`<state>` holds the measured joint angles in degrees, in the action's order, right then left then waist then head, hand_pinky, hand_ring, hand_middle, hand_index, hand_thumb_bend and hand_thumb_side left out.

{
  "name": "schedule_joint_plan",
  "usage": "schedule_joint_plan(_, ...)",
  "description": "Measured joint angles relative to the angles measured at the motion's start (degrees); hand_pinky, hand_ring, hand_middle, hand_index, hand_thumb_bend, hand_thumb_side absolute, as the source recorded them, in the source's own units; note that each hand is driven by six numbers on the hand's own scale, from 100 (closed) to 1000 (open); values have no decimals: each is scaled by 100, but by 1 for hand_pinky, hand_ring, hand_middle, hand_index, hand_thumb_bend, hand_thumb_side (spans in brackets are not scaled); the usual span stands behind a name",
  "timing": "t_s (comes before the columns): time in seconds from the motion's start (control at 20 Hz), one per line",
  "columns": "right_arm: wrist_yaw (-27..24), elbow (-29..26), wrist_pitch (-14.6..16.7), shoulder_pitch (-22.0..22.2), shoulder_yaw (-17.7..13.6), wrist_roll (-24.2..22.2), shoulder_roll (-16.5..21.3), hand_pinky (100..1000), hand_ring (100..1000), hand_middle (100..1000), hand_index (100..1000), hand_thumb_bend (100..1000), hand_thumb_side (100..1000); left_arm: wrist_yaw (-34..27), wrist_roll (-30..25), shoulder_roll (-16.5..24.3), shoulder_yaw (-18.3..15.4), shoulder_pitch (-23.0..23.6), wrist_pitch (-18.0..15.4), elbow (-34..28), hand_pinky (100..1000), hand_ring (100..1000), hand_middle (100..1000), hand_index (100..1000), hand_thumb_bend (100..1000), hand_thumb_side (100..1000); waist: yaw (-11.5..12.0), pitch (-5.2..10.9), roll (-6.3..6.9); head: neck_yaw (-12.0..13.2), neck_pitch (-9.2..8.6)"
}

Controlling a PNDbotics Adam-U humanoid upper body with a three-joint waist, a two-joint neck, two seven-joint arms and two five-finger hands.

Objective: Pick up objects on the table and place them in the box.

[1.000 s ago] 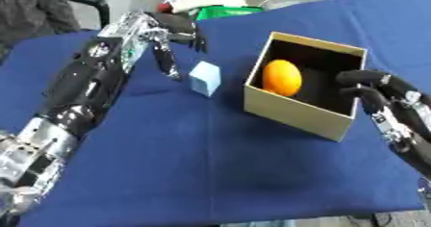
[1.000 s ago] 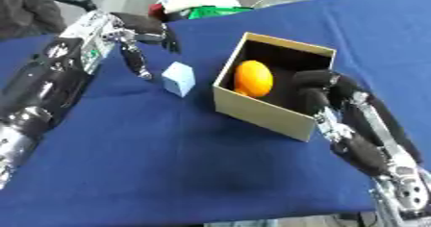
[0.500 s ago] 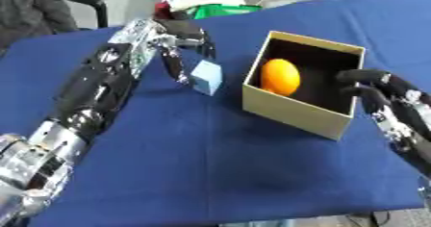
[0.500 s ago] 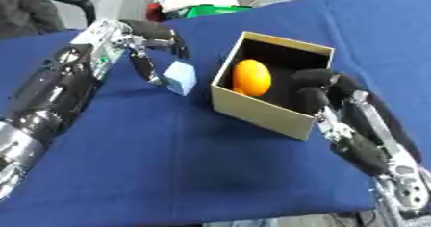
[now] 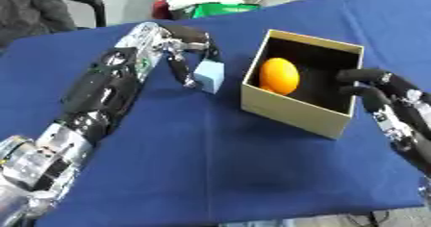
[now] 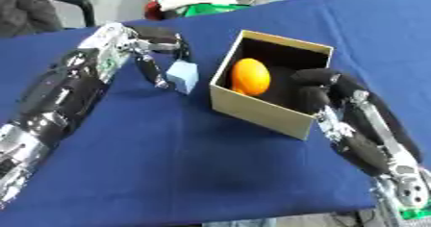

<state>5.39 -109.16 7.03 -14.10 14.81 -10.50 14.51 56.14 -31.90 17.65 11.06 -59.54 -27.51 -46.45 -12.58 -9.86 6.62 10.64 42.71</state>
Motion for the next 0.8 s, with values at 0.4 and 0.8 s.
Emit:
schedule_joint_plan(0.4, 0, 2, -2, 5, 2, -2, 0, 798, 885, 741, 809, 100, 730, -206, 143, 4, 4, -319, 145, -758, 762, 649, 506, 699, 300, 100, 1, 42, 24, 11, 2)
schedule_joint_plan(0.8, -3, 2, -3, -4, 58, -59, 0, 798, 886, 741, 809, 100, 733, -186, 417, -459, 149, -543, 237, -1080, 763, 669, 528, 719, 301, 100, -163, 49, 37, 132, 2)
